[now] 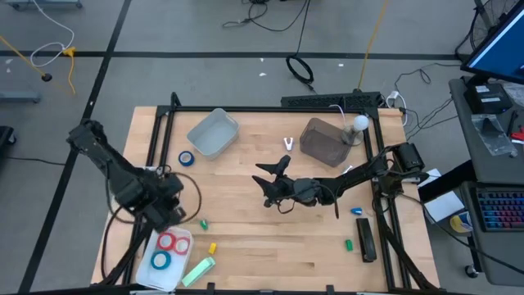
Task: Pick and place Stapler, Stapler remover, tape
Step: Put the blue tape into the white bin
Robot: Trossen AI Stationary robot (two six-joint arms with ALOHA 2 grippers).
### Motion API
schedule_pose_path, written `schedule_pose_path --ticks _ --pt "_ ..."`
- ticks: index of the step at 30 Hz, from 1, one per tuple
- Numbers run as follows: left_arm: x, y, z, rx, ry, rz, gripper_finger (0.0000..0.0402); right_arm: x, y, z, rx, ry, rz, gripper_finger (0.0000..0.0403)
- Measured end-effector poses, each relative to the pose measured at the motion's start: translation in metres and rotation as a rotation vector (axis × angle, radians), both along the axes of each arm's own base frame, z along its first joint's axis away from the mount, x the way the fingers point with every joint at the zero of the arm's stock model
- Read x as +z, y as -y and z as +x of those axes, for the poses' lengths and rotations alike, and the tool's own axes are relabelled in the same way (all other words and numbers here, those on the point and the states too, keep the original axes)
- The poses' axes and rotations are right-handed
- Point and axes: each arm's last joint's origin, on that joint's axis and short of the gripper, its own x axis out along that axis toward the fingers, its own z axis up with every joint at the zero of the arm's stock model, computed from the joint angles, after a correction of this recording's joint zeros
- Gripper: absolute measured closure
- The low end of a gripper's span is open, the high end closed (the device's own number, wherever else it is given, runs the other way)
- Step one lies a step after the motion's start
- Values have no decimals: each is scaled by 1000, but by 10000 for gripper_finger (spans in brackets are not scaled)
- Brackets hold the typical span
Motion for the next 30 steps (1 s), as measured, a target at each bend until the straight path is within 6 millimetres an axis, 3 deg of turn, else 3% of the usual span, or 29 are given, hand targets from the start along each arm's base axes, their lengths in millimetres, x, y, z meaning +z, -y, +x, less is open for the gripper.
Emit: schedule_pose_path --ticks 6,14,18,24,30 --pt "1 -36 20 -75 -64 166 305 1 0 0 -3 0 -11 195" --pt "1 -89 34 -1 -182 173 305 0 0 0 -4 -2 -11 195" --pt "-1 -107 34 21 -141 159 305 0 0 0 -4 -2 -11 195" --pt "-21 -129 23 67 -55 103 305 0 1 0 -4 -11 -14 195" --pt "-50 -150 13 164 -82 46 305 0 1 0 -5 -9 -13 195"
